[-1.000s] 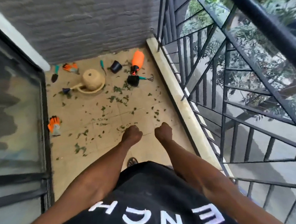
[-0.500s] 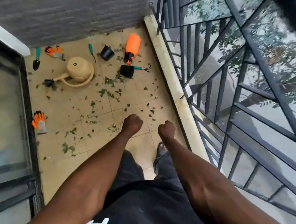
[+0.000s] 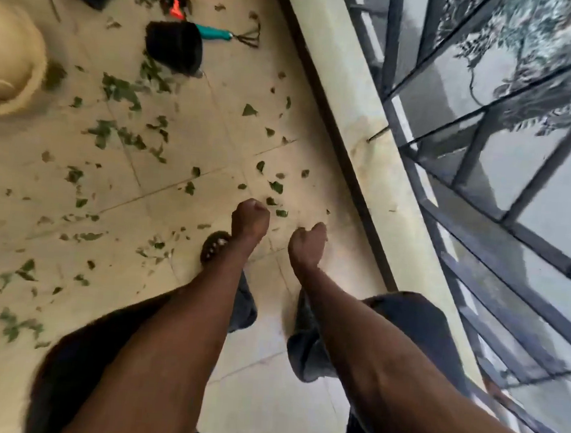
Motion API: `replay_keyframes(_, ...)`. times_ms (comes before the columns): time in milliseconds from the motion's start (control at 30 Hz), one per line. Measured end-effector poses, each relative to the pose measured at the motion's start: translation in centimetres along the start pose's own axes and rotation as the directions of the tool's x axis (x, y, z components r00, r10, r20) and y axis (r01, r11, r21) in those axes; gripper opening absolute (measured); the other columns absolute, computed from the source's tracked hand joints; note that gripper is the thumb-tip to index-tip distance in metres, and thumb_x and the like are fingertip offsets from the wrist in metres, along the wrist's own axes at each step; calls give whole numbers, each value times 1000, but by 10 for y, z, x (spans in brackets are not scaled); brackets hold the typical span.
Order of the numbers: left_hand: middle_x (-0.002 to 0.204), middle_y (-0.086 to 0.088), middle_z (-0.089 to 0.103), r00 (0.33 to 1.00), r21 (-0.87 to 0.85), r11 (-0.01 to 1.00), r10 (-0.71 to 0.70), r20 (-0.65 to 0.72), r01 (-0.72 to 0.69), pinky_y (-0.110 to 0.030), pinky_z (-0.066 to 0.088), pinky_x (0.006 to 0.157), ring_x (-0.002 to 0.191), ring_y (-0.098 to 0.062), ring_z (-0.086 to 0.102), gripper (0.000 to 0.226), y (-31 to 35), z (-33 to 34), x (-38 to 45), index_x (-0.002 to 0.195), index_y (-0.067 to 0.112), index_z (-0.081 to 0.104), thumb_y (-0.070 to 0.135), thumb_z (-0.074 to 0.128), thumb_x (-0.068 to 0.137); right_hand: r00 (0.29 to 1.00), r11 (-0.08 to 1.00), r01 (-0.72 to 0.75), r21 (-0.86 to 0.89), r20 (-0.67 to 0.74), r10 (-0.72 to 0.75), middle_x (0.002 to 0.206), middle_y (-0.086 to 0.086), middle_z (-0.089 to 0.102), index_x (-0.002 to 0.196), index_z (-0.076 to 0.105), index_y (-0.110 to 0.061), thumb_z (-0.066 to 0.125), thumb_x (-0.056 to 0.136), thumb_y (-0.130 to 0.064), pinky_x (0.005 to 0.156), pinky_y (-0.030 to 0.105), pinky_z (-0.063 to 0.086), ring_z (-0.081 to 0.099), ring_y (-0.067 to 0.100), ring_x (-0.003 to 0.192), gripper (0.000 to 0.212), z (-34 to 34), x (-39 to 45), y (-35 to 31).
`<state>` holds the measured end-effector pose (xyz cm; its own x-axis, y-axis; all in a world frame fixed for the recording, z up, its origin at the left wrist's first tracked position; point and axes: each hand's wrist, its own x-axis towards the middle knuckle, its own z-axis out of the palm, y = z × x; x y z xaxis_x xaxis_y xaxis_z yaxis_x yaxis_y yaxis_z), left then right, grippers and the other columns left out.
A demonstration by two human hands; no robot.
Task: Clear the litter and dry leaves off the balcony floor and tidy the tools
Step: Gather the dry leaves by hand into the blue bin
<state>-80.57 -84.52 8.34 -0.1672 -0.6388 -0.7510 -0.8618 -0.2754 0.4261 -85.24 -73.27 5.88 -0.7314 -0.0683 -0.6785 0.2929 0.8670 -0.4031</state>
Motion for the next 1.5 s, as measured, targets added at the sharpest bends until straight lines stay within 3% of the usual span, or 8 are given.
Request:
replay_keyframes(133, 104, 1, 67, 998, -86, 995, 39, -46, -43, -34, 55, 82, 95, -22, 63, 22, -22, 59, 74, 99, 14, 69, 15, 49, 89, 977, 986, -166, 27, -133, 168, 163, 10, -3, 155, 3, -5, 31, 103, -45, 123, 40, 5, 0, 27, 151, 71, 54, 76, 53)
replay_keyframes(300, 94, -3, 70, 975, -117, 976, 166, -147, -184, -26, 51, 67, 82, -18, 63, 20, -33, 105, 150, 87, 20, 66, 11, 49, 90, 869, 910, -349, 225, -284, 404, 163, 12, -9, 154, -4, -7, 28, 99, -58, 121, 39, -7, -7, 28, 150, 82, 107, 146, 75)
replay_keyframes(533, 92, -2, 72, 919, -154, 942, 241, -312, -299, -22, 47, 61, 79, -18, 65, 23, -13, 100, 204, 89, 22, 67, 8, 49, 88, 969, 997, 66, -29, -238, -71, 162, 14, -10, 154, -5, -7, 24, 101, -53, 120, 41, -11, -13, 29, 149, 76, 136, 195, 21)
replay_keyframes(700, 84, -2, 72, 894, -260, 912, 195, -404, -317, -32, 58, 68, 76, -20, 69, 24, -16, 83, 222, 76, 26, 64, 9, 49, 83, 811, 811, 583, -37, 73, -580, 164, 9, -2, 156, 2, -12, 20, 102, -53, 122, 38, -4, -7, 23, 150, 70, 147, 199, -22)
replay_keyframes(867, 84, -1, 73, 903, -425, 868, 57, -426, -256, -42, 61, 71, 77, -22, 70, 24, -36, 73, 231, 68, 29, 62, 13, 48, 80, 968, 995, 96, -24, -229, -99, 162, 9, -15, 154, -9, -10, 18, 100, -55, 118, 38, -11, -12, 26, 149, 75, 159, 159, 48)
replay_keyframes(1067, 79, -6, 73, 894, -577, 792, -93, -437, -199, -43, 62, 66, 70, -24, 70, 21, -59, 63, 245, 68, 25, 63, 12, 49, 77, 986, 992, -127, 9, -110, 127, 160, 17, -15, 152, -9, -1, 22, 97, -60, 119, 41, -14, -17, 32, 148, 86, 195, 107, 64)
replay_keyframes(1267, 69, -5, 68, 881, -716, 668, -195, -431, -202, -23, 47, 47, 54, -17, 63, 23, -71, 35, 231, 74, 20, 62, 3, 49, 83, 984, 985, 170, -3, -61, -170, 162, 16, -10, 154, -5, -3, 23, 100, -54, 119, 40, -14, -15, 28, 149, 79, 213, 144, -27)
replay_keyframes(1500, 76, -7, 68, 913, -750, 642, -190, -360, -162, -22, 48, 48, 60, -15, 62, 17, -82, 27, 239, 85, 12, 65, 4, 50, 90, 755, 758, 652, -32, -69, -652, 163, 10, -6, 155, -4, -9, 25, 103, -48, 122, 41, -4, -8, 24, 150, 71, 178, 215, -89)
